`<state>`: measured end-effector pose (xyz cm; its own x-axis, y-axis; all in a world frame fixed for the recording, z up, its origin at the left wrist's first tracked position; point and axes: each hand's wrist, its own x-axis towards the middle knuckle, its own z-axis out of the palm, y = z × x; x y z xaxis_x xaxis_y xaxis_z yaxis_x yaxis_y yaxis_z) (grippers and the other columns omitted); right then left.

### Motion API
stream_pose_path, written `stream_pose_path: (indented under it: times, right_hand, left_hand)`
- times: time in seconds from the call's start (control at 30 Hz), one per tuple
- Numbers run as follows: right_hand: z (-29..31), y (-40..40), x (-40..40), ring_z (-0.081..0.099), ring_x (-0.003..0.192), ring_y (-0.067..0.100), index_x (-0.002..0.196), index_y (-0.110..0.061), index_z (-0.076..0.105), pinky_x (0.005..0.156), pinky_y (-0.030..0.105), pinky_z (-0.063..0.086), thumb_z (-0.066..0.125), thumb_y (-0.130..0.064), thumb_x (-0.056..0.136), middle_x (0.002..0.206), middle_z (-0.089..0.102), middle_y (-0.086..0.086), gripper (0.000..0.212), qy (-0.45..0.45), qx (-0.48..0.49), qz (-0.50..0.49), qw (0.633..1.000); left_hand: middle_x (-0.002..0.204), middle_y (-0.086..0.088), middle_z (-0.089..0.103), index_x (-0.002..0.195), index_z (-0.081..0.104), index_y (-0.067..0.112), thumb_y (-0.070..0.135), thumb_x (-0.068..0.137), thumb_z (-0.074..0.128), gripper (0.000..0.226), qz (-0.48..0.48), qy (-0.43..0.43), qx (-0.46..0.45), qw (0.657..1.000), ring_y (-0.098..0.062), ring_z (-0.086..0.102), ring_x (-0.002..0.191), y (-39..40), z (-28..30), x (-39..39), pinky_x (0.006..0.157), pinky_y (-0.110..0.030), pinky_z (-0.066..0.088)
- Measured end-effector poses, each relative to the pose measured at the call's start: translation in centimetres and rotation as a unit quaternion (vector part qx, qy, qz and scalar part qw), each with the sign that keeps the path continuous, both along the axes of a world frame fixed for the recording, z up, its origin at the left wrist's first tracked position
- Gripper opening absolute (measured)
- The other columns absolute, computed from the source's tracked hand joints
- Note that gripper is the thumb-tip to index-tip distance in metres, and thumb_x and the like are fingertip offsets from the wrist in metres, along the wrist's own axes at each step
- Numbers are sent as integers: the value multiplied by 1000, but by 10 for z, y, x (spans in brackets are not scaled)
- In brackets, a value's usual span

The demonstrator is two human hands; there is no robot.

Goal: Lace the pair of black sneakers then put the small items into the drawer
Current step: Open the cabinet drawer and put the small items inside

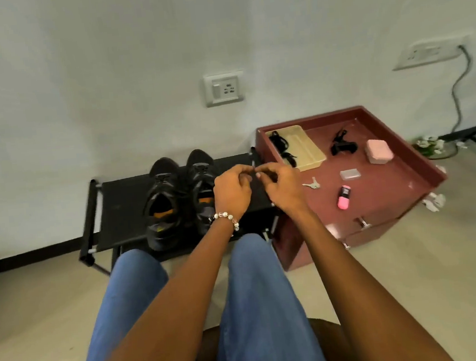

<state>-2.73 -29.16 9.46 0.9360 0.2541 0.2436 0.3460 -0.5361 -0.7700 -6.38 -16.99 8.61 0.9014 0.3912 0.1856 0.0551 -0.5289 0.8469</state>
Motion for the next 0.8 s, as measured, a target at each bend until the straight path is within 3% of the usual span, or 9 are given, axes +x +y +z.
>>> stream_pose_path:
  times: [0.17, 0.27, 0.4, 0.5, 0.57, 0.67, 0.8]
  right_hand:
    - [-13, -94, 7, 64, 66, 14, 98, -5, 72, 70, 39, 57, 61, -2, 92, 74, 68, -1, 13, 67, 107, -111, 986]
    - [-40, -147, 7, 60, 64, 19, 90, -8, 71, 65, 40, 54, 61, -4, 93, 71, 66, 4, 12, 112, 149, -202, 962]
    - [-90, -202, 8, 65, 68, 30, 75, -17, 68, 67, 43, 57, 66, -20, 91, 74, 69, 9, 16, 162, 138, -337, 917]
    - [-129, -228, 15, 64, 74, 27, 89, -7, 71, 75, 40, 58, 68, -16, 89, 84, 70, 12, 10, 229, 134, -415, 870]
    - [-152, -240, 22, 66, 93, 30, 101, -8, 71, 91, 35, 53, 66, -14, 90, 100, 71, 14, 14, 263, 97, -405, 870]
    - [-167, -248, 37, 59, 114, 31, 125, -5, 61, 93, 27, 43, 66, -10, 90, 124, 64, 12, 36, 278, 11, -346, 896]
    - [-186, -253, 65, 54, 122, 32, 130, 0, 54, 98, 29, 39, 67, -11, 89, 132, 60, 14, 45, 259, -52, -313, 912]
  left_hand:
    - [81, 1, 73, 95, 74, 16, -3, 84, 47, 35, -71, 38, -29, 996, -13, 69, 74, -86, -14, 13, 78, -33, 58]
    - [85, -4, 73, 95, 75, 13, -5, 84, 46, 35, -129, 67, -21, 989, -20, 70, 79, -129, -34, 20, 78, -33, 58]
    - [83, -9, 73, 96, 74, 10, -6, 84, 45, 36, -192, 120, -20, 974, -25, 70, 76, -176, -68, 30, 78, -40, 59]
    - [86, -9, 73, 100, 73, 10, -7, 84, 46, 35, -240, 157, 0, 958, -25, 70, 79, -206, -92, 36, 79, -40, 58]
    - [98, -10, 73, 108, 71, 8, -5, 85, 49, 34, -270, 174, 43, 946, -25, 68, 91, -220, -107, 40, 87, -36, 54]
    - [117, -15, 66, 121, 62, 3, -7, 85, 49, 40, -298, 204, 79, 929, -28, 63, 107, -232, -125, 50, 96, -32, 49]
    - [124, -15, 62, 132, 52, 6, -4, 89, 51, 44, -288, 226, 105, 925, -28, 61, 111, -241, -144, 61, 97, -31, 49]
